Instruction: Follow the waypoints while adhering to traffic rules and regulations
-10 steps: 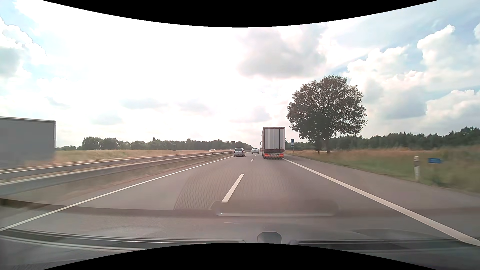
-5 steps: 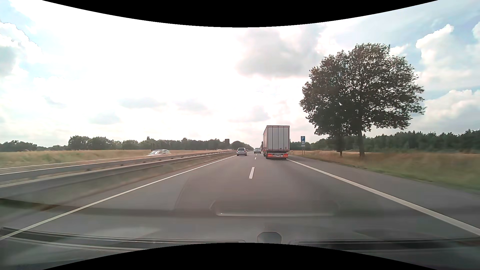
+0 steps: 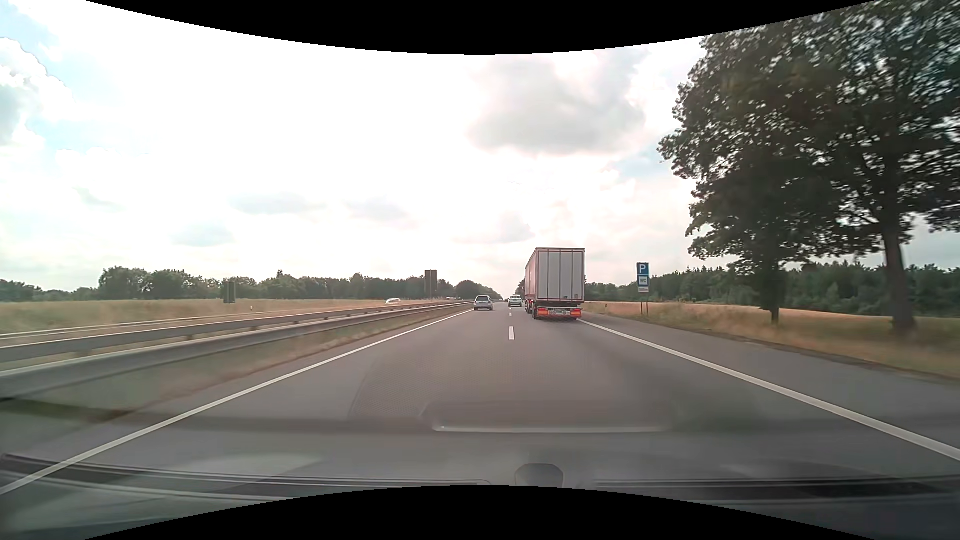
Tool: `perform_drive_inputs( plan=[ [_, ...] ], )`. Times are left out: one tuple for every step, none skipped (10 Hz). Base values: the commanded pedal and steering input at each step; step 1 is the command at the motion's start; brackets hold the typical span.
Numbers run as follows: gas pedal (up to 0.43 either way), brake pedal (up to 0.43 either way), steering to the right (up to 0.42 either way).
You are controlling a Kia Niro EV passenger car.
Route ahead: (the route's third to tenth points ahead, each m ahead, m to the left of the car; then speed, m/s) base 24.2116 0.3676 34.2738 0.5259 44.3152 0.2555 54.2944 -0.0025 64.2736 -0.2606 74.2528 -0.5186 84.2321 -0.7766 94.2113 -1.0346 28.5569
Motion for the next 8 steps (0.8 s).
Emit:
perform_drive_inputs(
  plan=[
    [0.661, 0.0, 0.001],
    [0.661, 0.0, 0.001],
    [0.661, 0.0, 0.001],
    [0.661, 0.0, 0.0],
    [0.661, 0.0, 0.0],
    [0.661, 0.0, -0.001],
    [0.661, 0.0, -0.001],
    [0.661, 0.0, -0.002]
  ],
)
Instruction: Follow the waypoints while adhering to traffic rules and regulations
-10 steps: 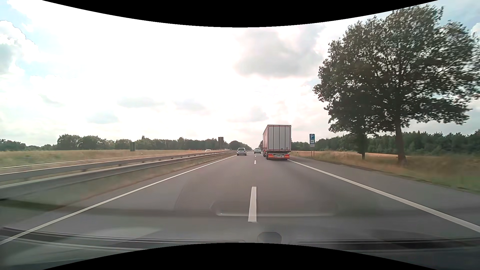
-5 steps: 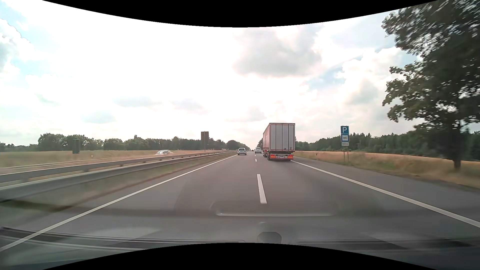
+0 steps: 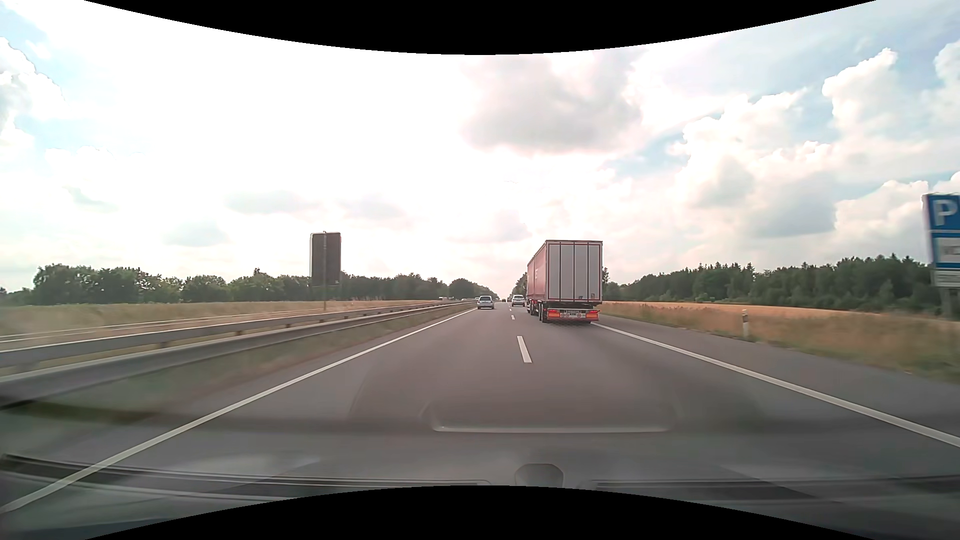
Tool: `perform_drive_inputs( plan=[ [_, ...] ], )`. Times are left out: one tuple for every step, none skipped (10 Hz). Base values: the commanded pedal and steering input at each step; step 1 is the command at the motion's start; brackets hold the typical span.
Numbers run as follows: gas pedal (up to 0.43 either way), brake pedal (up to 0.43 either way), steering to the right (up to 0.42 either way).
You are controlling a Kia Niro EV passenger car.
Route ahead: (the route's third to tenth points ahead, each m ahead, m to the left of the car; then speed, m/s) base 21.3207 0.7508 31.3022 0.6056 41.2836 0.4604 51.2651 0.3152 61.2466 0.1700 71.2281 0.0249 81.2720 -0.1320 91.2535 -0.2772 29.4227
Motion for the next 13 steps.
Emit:
perform_drive_inputs(
  plan=[
    [0.661, 0.0, -0.002],
    [0.661, 0.0, -0.002],
    [0.661, 0.0, -0.003],
    [0.661, 0.0, -0.003],
    [0.661, 0.0, -0.003],
    [0.661, 0.0, -0.003],
    [0.661, 0.0, -0.003],
    [0.661, 0.0, -0.004],
    [0.661, 0.0, -0.004],
    [0.661, 0.0, -0.004],
    [0.661, 0.0, -0.005],
    [0.661, 0.0, -0.007],
    [0.661, 0.0, -0.008]
  ],
)
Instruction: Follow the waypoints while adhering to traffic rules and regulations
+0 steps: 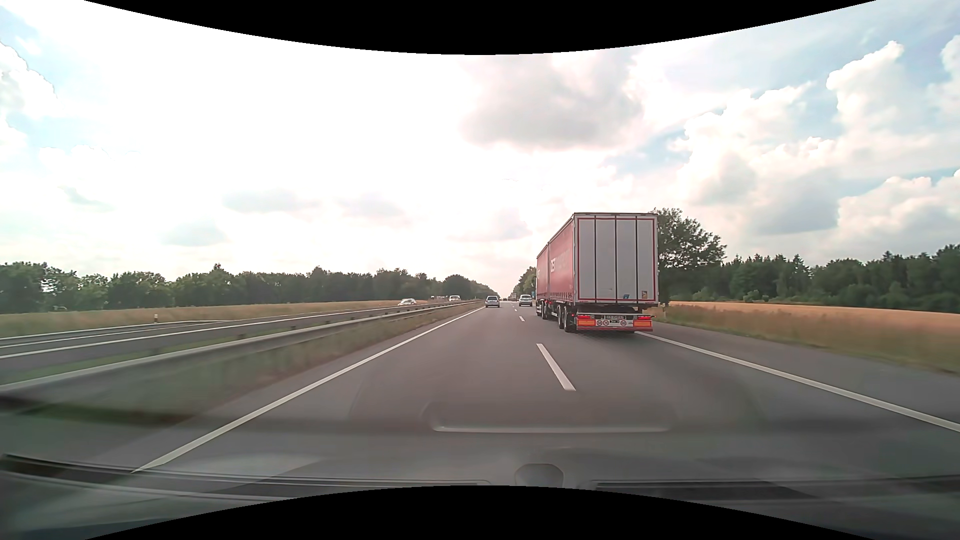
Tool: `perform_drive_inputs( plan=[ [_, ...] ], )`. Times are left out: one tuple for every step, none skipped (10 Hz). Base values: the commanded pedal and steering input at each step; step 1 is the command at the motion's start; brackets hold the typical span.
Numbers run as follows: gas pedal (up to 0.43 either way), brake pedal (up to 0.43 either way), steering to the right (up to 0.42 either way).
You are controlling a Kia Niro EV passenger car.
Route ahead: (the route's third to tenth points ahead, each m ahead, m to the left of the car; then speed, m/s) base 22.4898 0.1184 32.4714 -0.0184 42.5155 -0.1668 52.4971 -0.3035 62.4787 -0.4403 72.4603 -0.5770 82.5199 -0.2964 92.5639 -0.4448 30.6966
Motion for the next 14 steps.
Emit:
perform_drive_inputs(
  plan=[
    [0.661, 0.0, -0.008],
    [0.661, 0.0, -0.008],
    [0.661, 0.0, -0.007],
    [0.661, 0.0, -0.006],
    [0.661, 0.0, -0.006],
    [0.661, 0.0, -0.006],
    [0.661, 0.0, -0.006],
    [0.661, 0.0, -0.006],
    [0.661, 0.0, -0.005],
    [0.661, 0.0, -0.001],
    [0.661, 0.0, 0.002],
    [0.661, 0.0, 0.003],
    [0.661, 0.0, 0.003],
    [0.661, 0.0, 0.004]
  ],
)
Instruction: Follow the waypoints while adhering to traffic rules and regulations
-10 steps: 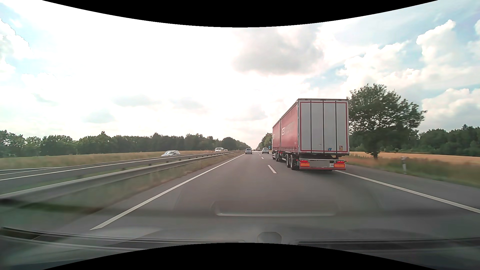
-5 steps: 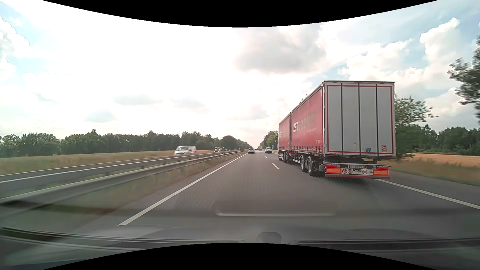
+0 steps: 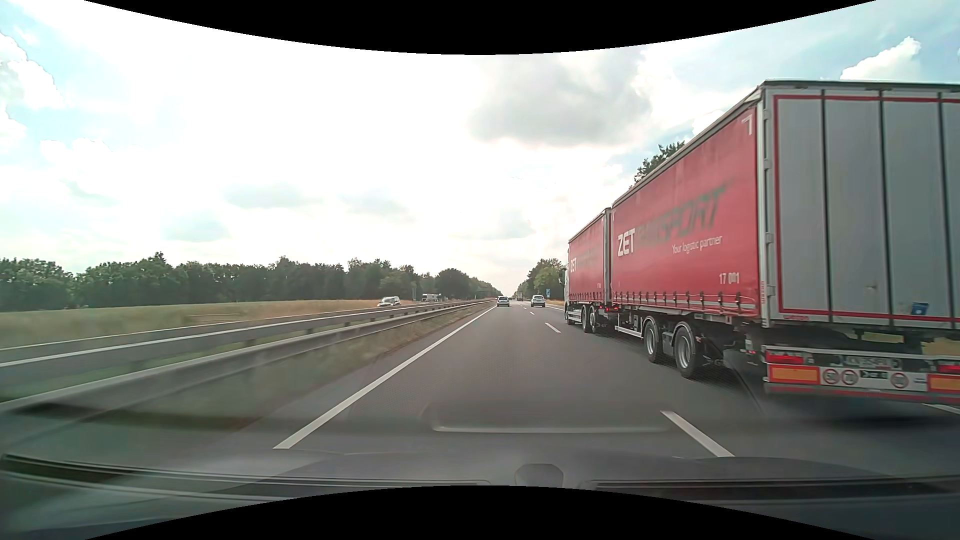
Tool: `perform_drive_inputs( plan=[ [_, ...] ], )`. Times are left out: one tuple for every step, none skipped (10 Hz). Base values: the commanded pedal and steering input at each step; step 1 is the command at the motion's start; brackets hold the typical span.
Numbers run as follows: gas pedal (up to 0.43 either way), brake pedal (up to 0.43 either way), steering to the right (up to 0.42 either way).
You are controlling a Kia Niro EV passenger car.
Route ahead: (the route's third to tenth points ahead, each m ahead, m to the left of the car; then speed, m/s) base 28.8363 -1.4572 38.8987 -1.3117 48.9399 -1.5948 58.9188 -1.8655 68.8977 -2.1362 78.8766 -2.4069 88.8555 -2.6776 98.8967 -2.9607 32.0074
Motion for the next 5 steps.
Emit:
perform_drive_inputs(
  plan=[
    [0.65, 0.0, 0.004],
    [0.65, 0.0, 0.005],
    [0.65, 0.0, 0.002],
    [0.65, 0.0, 0.001],
    [0.642, 0.0, 0.001]
  ],
)
